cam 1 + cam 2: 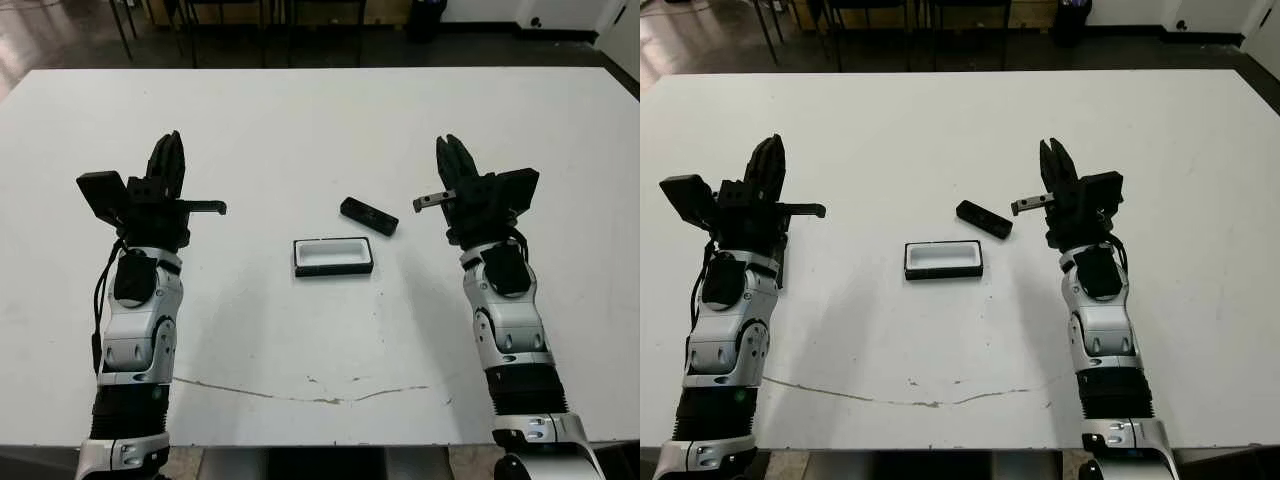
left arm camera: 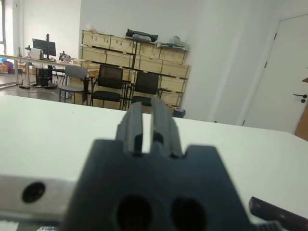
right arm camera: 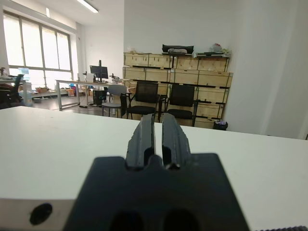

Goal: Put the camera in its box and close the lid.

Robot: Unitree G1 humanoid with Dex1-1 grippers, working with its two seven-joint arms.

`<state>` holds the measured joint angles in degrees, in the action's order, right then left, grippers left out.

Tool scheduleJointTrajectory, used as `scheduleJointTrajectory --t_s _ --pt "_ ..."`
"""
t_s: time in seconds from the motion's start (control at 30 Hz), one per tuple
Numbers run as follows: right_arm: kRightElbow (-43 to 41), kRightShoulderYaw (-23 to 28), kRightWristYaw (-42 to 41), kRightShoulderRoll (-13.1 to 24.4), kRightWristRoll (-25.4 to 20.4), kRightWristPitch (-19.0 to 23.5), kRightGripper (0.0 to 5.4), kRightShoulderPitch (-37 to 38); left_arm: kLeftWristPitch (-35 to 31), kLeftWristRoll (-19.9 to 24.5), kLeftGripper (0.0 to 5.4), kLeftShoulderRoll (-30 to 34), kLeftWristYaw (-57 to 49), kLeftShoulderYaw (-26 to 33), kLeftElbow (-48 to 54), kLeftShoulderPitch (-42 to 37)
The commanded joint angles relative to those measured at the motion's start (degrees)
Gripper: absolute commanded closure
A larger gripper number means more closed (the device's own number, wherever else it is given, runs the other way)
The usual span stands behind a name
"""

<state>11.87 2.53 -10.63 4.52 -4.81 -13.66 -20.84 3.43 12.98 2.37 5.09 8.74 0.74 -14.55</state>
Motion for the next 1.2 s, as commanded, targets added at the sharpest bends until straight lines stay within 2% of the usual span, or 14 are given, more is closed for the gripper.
scheduleJointTrajectory --t_s 0.03,0.4,0.63,0.8,0.93,1.1,1.2 --pt "0.84 0.36 -0.44 0.35 -0.56 -0.52 5.4 -0.15 -0.21 -0.23 5.38 0.79 0.16 0.39 -0.68 -0.06" --pt "-1.07 0.39 -1.0 1.86 -0.19 1.46 5.4 0.58 -0.64 -0.5 5.38 0.62 0.15 -0.21 1.62 1.85" --pt "4.37 0.84 -8.29 9.11 -0.66 5.04 5.4 -6.12 -0.28 -1.1 5.38 0.73 0.15 -0.23 2.21 3.16" --pt "9.05 -0.57 -16.86 15.07 -0.73 11.61 5.27 -11.08 -0.2 -1.25 5.4 0.17 0.23 -0.85 2.39 3.33" --pt "15.08 -3.27 -22.66 17.36 0.77 13.45 4.55 -15.22 -0.67 -1.41 5.4 -0.01 -0.21 -1.09 2.91 3.52" --pt "21.62 -6.06 -27.85 17.67 1.9 15.26 3.45 -18.96 -0.32 -1.03 5.4 0.12 0.16 -0.77 2.82 3.88" --pt "25.3 -7.65 -31.52 17.8 2.55 14.83 2.78 -20.66 -0.48 -1.5 5.4 0.35 -0.05 -0.78 3.35 4.31"
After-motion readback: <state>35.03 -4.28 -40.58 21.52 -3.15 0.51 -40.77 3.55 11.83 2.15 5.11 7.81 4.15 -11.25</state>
